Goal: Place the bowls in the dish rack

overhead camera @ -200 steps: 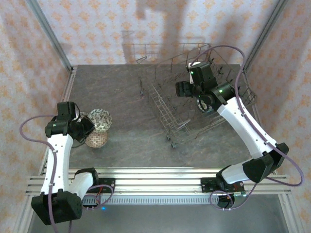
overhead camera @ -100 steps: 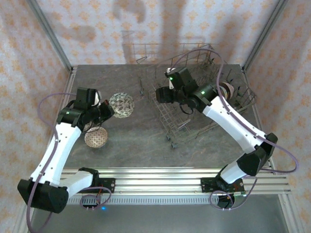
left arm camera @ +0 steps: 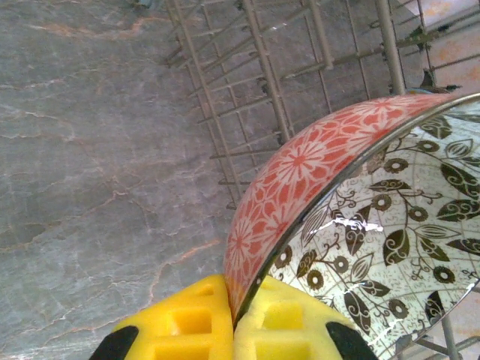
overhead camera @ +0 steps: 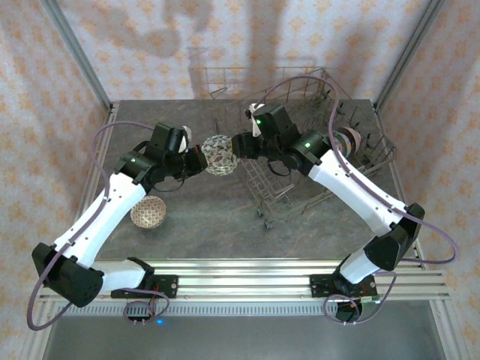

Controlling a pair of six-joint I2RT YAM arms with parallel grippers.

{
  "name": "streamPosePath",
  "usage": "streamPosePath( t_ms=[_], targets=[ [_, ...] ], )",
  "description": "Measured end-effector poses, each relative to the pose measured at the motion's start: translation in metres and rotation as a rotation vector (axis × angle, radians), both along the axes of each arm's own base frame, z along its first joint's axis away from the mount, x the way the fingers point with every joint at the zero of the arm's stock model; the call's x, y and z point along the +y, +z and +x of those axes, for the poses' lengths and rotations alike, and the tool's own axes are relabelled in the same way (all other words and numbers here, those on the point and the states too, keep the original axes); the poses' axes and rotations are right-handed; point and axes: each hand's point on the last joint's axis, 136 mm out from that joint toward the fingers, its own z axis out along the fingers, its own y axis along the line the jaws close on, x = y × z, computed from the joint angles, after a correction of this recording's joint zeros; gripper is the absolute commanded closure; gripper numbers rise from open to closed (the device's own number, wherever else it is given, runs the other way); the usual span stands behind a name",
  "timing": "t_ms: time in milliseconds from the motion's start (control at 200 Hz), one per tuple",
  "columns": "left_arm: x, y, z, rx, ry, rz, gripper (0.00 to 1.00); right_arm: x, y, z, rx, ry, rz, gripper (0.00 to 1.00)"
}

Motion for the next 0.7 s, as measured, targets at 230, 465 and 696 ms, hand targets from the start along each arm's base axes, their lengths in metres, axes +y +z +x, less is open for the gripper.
streamPosePath(
  t_ms=[230,465,696],
  targets=[
    [-0.008,0.013,0.002,-0.034,-0.009,0.003,1.0,-0.005,-0.008,0.003,0.002,-0.032,-0.025,0.55],
    [-0.012,0.016,0.001,-0.049,-0.012,0.015,1.0,-0.008,-0.02,0.003,0.022,-0.044,-0.045,0.69],
    [-0.013,0.016,0.001,-0.056,-0.009,0.025,1.0,-0.005,-0.02,0.0,0.028,-0.031,-0.039,0.79]
  ],
)
